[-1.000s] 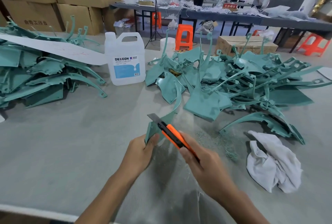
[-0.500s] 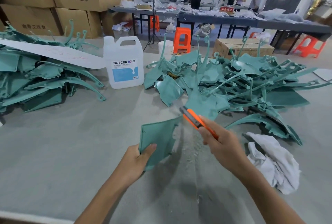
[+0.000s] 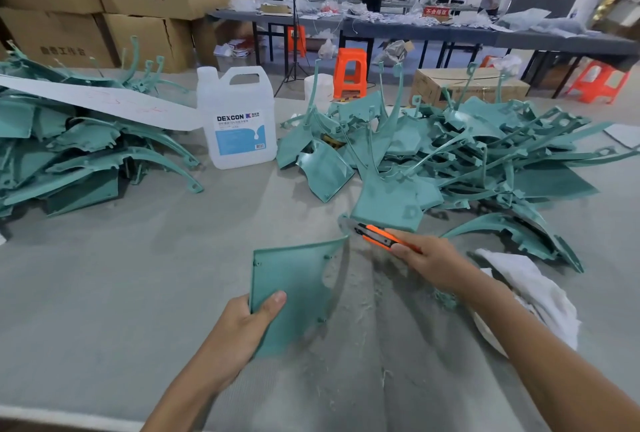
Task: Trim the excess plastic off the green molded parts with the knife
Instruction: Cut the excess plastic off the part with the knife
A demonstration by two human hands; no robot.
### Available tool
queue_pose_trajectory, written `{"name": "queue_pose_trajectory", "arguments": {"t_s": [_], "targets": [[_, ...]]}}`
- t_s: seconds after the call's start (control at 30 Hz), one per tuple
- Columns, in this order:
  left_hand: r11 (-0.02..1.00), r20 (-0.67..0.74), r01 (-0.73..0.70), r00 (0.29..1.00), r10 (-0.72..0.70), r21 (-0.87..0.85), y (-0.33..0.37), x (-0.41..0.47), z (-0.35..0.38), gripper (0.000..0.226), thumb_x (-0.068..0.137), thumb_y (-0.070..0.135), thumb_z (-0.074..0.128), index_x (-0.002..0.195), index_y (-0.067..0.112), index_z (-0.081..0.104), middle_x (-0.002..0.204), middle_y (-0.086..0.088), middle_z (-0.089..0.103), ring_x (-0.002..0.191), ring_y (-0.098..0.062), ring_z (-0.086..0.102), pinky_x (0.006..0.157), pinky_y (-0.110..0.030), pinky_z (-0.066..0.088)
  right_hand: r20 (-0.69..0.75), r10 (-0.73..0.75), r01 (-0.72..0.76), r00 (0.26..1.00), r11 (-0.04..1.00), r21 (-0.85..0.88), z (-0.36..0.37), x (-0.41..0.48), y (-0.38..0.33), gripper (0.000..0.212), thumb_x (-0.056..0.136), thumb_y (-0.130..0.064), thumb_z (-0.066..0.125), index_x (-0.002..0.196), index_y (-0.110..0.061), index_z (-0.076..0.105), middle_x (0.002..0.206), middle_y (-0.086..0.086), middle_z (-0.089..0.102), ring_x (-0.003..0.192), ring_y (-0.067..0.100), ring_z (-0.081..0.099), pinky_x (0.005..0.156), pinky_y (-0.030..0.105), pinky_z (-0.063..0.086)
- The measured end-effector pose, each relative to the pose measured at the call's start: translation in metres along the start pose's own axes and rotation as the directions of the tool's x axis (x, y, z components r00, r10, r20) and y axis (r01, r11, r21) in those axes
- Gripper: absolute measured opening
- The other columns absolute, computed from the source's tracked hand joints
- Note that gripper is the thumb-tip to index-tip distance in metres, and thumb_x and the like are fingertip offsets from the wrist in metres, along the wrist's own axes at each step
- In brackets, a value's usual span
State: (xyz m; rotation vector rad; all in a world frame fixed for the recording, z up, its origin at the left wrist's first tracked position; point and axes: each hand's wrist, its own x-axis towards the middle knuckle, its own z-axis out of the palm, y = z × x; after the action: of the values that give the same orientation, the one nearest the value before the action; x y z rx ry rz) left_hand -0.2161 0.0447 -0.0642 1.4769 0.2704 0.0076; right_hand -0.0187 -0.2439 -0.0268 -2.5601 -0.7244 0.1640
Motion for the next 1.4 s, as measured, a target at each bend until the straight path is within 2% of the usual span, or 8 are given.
{"name": "queue_pose_trajectory", "arguments": {"t_s": [0.13, 0.33, 0.47, 0.6, 0.7, 1.1, 1.3, 1.4], "targets": [[0.976, -0.036, 0.066, 0.997, -0.075, -0.210, -0.002, -0.002, -0.008, 0.039, 0.087, 0.035, 0.066, 0.112, 0.008, 0.074, 0.113, -0.021, 0.073, 0.100, -0.038, 0.072, 0.072, -0.037, 0.060, -0.074, 0.035, -0.052, 0.997, 0.972, -0.229, -0.002, 0.007, 0.010, 0.043, 0.106, -0.040, 0.045, 0.149, -0.038, 0.046, 0.105, 0.001, 0.074, 0.090, 0.027, 0.067, 0.067, 0.035, 0.045], [0.910, -0.047, 0.107, 0.989, -0.137, -0.400, -0.003, -0.007, -0.019, 0.040, 0.089, 0.029, 0.063, 0.117, 0.002, 0.070, 0.118, -0.026, 0.069, 0.097, -0.041, 0.071, 0.074, -0.044, 0.062, -0.222, -0.031, 0.092, 0.974, 0.958, 0.271, 0.021, -0.021, -0.020, 0.036, 0.101, -0.045, 0.053, 0.135, -0.057, 0.051, 0.069, -0.016, 0.066, 0.059, 0.002, 0.061, 0.058, 0.014, 0.045], [0.887, -0.037, 0.108, 0.990, -0.139, -0.448, -0.001, -0.006, -0.019, 0.034, 0.089, 0.028, 0.062, 0.111, 0.006, 0.076, 0.121, -0.024, 0.069, 0.103, -0.038, 0.071, 0.075, -0.041, 0.062, -0.123, -0.101, 0.134, 0.987, 0.943, 0.306, 0.031, -0.025, -0.035, 0.032, 0.103, -0.046, 0.051, 0.130, -0.061, 0.052, 0.071, -0.008, 0.065, 0.052, 0.003, 0.055, 0.053, 0.024, 0.047], [0.881, -0.055, 0.102, 0.988, -0.143, -0.462, -0.003, -0.006, -0.019, 0.036, 0.089, 0.029, 0.063, 0.114, 0.005, 0.074, 0.123, -0.023, 0.068, 0.108, -0.039, 0.069, 0.084, -0.049, 0.060, -0.131, -0.001, 0.019, 0.991, 0.990, 0.137, 0.025, 0.000, -0.028, 0.020, 0.103, -0.041, 0.050, 0.097, -0.046, 0.069, 0.065, -0.006, 0.059, 0.066, 0.019, 0.060, 0.062, 0.035, 0.042], [0.881, -0.079, 0.092, 0.986, -0.144, -0.465, -0.001, -0.007, -0.019, 0.039, 0.088, 0.029, 0.064, 0.117, 0.005, 0.072, 0.123, -0.023, 0.068, 0.108, -0.039, 0.069, 0.086, -0.050, 0.059, -0.119, 0.053, -0.066, 0.991, 0.992, -0.109, 0.017, 0.013, -0.016, 0.034, 0.106, -0.036, 0.046, 0.138, -0.033, 0.059, 0.104, 0.005, 0.074, 0.093, 0.033, 0.065, 0.075, 0.037, 0.047], [0.955, -0.030, 0.104, 0.993, -0.117, -0.277, 0.002, -0.010, -0.012, 0.044, 0.089, 0.032, 0.063, 0.123, 0.004, 0.065, 0.116, -0.020, 0.072, 0.103, -0.039, 0.071, 0.077, -0.040, 0.062, 0.102, -0.131, 0.116, 0.986, 0.983, 0.142, -0.038, 0.006, -0.067, 0.028, 0.091, -0.057, 0.050, 0.115, -0.065, 0.062, 0.060, -0.014, 0.065, 0.047, 0.000, 0.053, 0.045, 0.013, 0.041], [0.975, -0.020, 0.104, 0.994, -0.110, -0.195, 0.003, -0.012, -0.009, 0.044, 0.089, 0.035, 0.063, 0.121, 0.005, 0.067, 0.114, -0.019, 0.073, 0.099, -0.036, 0.072, 0.074, -0.038, 0.060, 0.209, 0.010, 0.050, 0.978, 0.959, -0.280, -0.053, 0.041, -0.028, 0.035, 0.102, -0.047, 0.047, 0.133, -0.043, 0.061, 0.107, -0.010, 0.073, 0.083, 0.013, 0.062, 0.076, 0.031, 0.051], [0.964, -0.064, 0.104, 0.990, -0.123, -0.244, 0.005, -0.012, -0.010, 0.049, 0.087, 0.035, 0.065, 0.123, 0.002, 0.066, 0.115, -0.021, 0.072, 0.101, -0.038, 0.072, 0.074, -0.040, 0.061, 0.094, 0.041, -0.005, 0.995, 0.933, -0.361, -0.037, 0.035, -0.010, 0.032, 0.104, -0.044, 0.043, 0.126, -0.033, 0.063, 0.092, -0.004, 0.070, 0.074, 0.011, 0.059, 0.067, 0.031, 0.048]]}}
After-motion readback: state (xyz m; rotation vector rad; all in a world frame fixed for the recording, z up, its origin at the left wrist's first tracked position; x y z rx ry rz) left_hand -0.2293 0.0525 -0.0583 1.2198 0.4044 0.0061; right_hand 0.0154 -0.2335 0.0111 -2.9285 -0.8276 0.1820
